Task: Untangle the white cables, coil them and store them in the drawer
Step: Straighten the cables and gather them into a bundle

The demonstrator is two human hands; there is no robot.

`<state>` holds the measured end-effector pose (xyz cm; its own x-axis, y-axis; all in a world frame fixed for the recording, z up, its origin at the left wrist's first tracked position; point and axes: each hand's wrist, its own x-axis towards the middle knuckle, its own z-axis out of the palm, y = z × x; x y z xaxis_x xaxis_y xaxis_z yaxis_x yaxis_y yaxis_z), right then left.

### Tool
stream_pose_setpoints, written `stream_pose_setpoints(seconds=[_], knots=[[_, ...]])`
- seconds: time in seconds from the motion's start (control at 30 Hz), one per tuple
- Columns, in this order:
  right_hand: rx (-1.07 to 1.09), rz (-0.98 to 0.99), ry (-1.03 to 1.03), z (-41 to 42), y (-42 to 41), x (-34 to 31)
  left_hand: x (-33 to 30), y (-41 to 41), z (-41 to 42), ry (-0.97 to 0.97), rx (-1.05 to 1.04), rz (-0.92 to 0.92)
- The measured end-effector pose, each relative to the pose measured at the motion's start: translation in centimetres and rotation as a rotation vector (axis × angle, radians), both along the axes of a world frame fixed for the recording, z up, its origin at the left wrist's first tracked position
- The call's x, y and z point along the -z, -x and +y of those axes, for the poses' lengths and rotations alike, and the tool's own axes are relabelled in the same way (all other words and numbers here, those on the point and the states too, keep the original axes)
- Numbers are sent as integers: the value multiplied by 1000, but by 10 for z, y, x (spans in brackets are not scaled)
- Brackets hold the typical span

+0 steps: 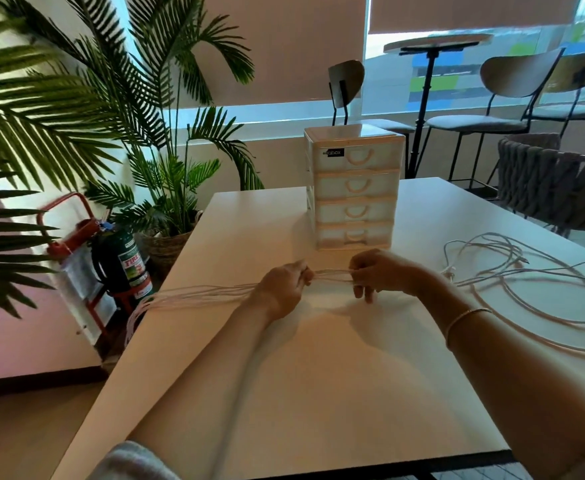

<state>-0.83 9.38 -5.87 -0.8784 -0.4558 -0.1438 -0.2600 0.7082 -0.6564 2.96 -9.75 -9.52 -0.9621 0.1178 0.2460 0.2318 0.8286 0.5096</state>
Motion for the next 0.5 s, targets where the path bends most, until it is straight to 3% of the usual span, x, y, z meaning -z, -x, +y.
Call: stream_pose_setpoints(seconds=[0.17,0.27,0.33,0.5], knots=[[184,180,-195,68,19,-8,5,-3,-40,46,-109,-24],[274,358,-529,83,23,-16,9,-4,-50,39,-140,11],[254,329,-705,73,20,-17,11,-4,-48,40,-144,33],[71,357,-272,-2,0,-20,12,-4,-47,20,-151,81]])
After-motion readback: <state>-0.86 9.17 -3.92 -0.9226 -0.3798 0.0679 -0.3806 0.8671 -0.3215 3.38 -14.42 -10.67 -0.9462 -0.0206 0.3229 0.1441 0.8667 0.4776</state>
